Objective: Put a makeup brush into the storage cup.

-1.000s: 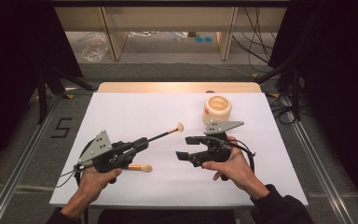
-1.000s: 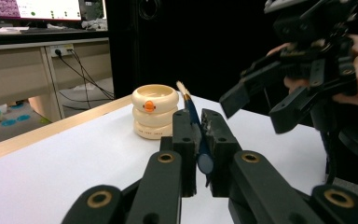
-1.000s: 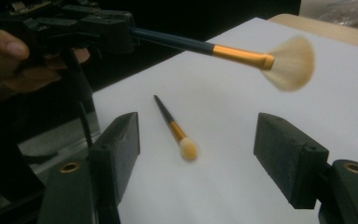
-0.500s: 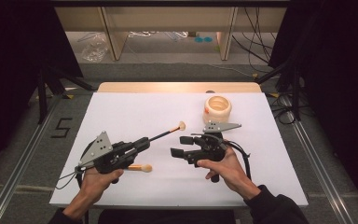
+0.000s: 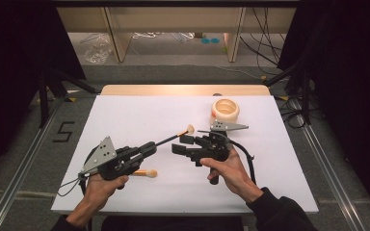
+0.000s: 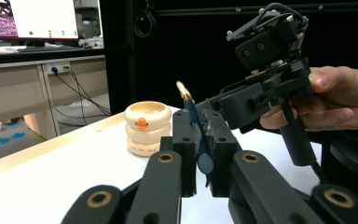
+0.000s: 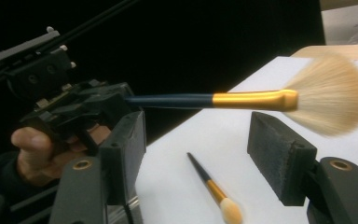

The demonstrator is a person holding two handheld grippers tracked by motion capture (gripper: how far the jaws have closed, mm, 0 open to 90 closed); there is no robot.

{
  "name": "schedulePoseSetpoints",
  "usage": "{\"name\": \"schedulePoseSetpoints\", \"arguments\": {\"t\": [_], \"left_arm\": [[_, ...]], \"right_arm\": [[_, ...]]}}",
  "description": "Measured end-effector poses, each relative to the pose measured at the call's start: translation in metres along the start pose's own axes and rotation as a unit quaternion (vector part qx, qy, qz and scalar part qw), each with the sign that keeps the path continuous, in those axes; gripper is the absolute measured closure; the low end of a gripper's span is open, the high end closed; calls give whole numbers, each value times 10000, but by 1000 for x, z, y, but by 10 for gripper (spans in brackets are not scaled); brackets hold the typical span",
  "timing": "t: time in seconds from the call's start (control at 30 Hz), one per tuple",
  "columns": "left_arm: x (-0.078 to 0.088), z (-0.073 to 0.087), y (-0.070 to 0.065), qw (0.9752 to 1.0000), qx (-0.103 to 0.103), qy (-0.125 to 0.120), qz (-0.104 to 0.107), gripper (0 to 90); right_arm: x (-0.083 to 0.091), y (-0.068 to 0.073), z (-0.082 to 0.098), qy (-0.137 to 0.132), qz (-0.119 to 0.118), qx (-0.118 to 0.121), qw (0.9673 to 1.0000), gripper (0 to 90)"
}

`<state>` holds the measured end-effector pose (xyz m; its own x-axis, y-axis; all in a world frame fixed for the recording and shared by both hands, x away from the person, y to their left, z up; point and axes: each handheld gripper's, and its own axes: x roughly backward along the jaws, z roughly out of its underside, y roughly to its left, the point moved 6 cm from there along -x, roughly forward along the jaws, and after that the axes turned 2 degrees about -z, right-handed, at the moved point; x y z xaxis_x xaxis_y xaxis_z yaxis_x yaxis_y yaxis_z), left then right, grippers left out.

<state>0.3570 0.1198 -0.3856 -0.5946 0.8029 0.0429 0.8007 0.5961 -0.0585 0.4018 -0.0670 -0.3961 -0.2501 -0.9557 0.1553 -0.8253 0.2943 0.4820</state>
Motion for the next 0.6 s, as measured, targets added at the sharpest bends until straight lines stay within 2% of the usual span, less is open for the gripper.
{"name": "schedulePoseSetpoints", "arguments": {"t": [0.17, 0.2, 0.23, 0.27, 0.3, 0.47, 0.57, 0.6], "left_arm": [[0, 1, -1, 10000, -24, 13, 36, 844], [0, 0, -1, 9999, -113, 15, 73, 844], [0, 0, -1, 9999, -99, 9, 70, 844], [0, 0, -1, 10000, -62, 2, 69, 844], [0, 0, -1, 10000, 7, -8, 46, 844], [0, 1, -2, 10000, 13, -14, 69, 844], [-1, 1, -3, 9999, -84, 21, 118, 844], [-1, 2, -3, 9999, -55, 18, 110, 844]], "right_arm": [[-4, 0, -1, -84, -92, -98, 9999, 401], [-5, 0, -1, -106, -97, -97, 9998, 405], [-5, 0, -2, -120, -112, -132, 9998, 409], [-5, 0, -3, -195, -97, -35, 9998, 411], [-5, 0, -3, -180, -100, -108, 9997, 413], [-5, 1, -5, -289, -175, -253, 9991, 431], [-5, 2, -7, -394, -212, -284, 9986, 452], [-5, 2, -8, -437, -215, -257, 9985, 463]]}}
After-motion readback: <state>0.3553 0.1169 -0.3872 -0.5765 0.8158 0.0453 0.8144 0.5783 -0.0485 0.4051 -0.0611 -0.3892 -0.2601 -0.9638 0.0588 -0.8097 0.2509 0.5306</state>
